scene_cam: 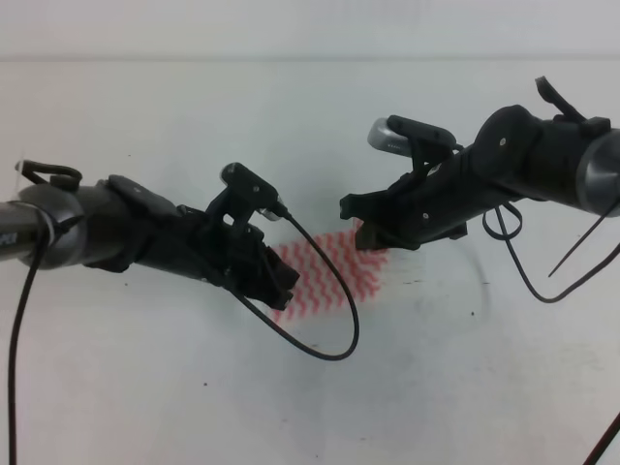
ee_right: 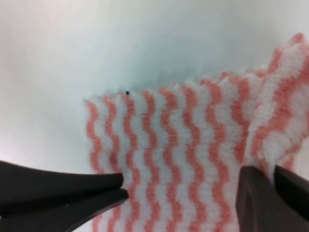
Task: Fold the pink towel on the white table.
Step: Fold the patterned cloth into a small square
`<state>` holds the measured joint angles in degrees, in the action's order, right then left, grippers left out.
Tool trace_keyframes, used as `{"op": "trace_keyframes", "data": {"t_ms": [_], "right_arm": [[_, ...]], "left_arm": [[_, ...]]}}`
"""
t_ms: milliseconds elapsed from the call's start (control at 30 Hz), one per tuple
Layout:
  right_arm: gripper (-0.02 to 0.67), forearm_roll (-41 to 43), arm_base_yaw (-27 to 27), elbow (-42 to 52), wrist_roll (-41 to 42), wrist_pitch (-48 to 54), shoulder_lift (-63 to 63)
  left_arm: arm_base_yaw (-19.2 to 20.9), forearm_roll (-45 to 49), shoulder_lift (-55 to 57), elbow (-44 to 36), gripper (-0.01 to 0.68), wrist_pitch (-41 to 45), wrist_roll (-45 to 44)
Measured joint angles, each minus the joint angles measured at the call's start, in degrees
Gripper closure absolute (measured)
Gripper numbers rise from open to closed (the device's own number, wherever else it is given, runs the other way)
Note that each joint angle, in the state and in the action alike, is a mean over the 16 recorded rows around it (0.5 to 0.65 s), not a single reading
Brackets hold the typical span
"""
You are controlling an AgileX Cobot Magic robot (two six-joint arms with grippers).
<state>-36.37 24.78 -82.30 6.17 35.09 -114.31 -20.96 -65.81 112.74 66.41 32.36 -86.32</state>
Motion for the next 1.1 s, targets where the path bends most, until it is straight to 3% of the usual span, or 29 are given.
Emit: {"op": "trace_keyframes", "data": {"t_ms": [1100], "right_arm": [[0.65,-0.02,4.53,-3.6,-0.01,3.15,-0.12]], "left_arm": [[0.15,0.51,2.32,-0.01,0.673,0.48,-0.81]]}}
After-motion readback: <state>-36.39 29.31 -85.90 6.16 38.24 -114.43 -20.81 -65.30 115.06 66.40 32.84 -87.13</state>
